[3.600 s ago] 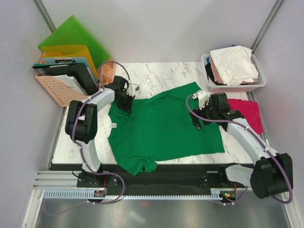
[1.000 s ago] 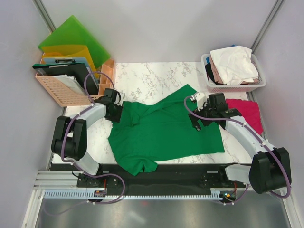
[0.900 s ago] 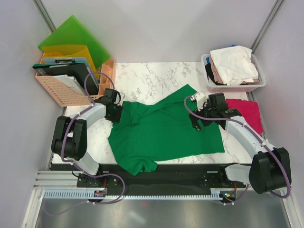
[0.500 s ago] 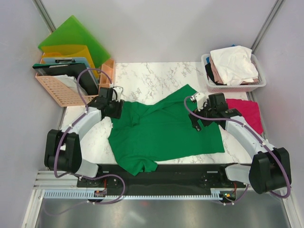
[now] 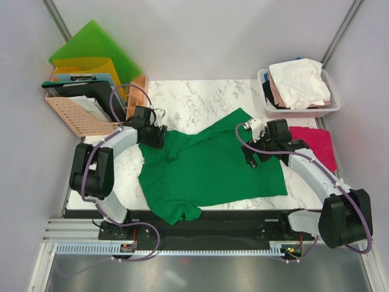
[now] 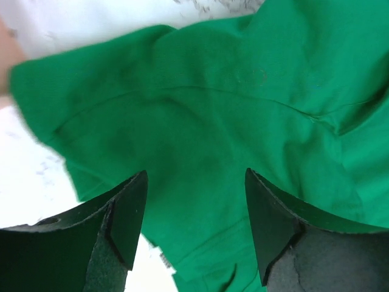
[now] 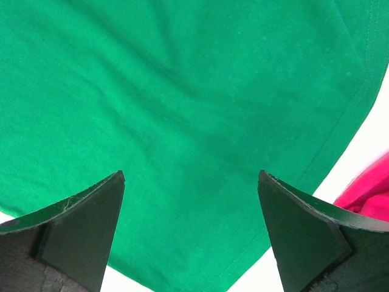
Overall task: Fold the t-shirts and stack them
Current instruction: Fold the flattened tshirt in 1/3 of the way
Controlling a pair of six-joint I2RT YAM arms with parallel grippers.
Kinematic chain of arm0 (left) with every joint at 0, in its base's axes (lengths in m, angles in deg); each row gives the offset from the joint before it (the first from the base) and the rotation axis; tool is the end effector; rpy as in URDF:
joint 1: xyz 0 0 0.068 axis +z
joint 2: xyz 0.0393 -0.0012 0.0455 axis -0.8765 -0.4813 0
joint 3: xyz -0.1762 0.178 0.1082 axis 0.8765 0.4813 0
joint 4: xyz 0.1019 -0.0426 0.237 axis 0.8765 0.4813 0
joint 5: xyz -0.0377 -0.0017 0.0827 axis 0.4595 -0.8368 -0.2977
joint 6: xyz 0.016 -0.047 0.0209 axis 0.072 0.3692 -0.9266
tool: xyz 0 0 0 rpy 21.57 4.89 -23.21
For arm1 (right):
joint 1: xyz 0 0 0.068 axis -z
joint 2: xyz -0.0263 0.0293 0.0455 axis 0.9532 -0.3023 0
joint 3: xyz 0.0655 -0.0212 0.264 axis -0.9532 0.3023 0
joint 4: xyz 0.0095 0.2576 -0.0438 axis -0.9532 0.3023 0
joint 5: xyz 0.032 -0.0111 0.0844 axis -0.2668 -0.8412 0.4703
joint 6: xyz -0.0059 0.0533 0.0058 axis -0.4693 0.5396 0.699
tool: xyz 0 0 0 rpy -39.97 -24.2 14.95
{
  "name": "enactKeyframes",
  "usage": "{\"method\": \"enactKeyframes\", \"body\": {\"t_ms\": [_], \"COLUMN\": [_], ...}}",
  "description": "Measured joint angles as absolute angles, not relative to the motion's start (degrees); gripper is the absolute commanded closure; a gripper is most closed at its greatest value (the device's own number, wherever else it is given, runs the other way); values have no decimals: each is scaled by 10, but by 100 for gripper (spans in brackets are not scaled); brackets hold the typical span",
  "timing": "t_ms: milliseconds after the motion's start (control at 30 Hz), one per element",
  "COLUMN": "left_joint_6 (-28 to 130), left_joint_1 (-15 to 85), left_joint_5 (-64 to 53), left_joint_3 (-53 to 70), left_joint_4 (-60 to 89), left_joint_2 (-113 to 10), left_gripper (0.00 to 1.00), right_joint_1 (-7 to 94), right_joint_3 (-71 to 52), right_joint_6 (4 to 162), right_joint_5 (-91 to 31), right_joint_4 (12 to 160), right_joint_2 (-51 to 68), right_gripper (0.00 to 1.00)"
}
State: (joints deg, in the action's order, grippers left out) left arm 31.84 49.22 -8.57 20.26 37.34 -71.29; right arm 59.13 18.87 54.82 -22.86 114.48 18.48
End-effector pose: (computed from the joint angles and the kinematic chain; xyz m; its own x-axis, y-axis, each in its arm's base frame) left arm 0.3325 -0.0741 0.1927 -0.7730 0.2951 -0.5616 0.3602 0.9328 -0.0056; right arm 0.2406 0.0661 0.2317 -0.5888 -0.4995 -0.6355 -0.6280 0.7777 -0.0294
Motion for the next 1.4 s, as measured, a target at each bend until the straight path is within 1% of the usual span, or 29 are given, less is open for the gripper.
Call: {"method": "enactKeyframes", "body": {"t_ms": [133,333,367,400,800,1167,1400], "left_joint_6": [319,319,319,318,315,309,309], "left_joint_1": [492,492,492,492,490,490,490], "left_joint_5": [-75,-75,-77,-77,-96,-99,-99], "left_joint_3": [198,177,170,163,46,-149,-165], "left_joint_4": [374,370,370,367,361,441,463], "left_joint_2": [-755,-786,-792,-799,-892,-1011,-1019], "left_gripper": [20,17,8,0,1,0,0], "right_joint_1": [591,591,591,591,591,591,591], "right_joint_3": [189,189,189,189,189,189,189], "right_joint_6": [548,548,548,548,548,548,548], "right_joint_5": [-229,-228,-228,-227,-224,-224,-224], "right_joint_4": [1145,1145,1145,1146,1151,1153,1153], "right_joint_2": [185,185,185,185,184,177,177], "right_gripper": [2,2,2,2,2,2,2]}}
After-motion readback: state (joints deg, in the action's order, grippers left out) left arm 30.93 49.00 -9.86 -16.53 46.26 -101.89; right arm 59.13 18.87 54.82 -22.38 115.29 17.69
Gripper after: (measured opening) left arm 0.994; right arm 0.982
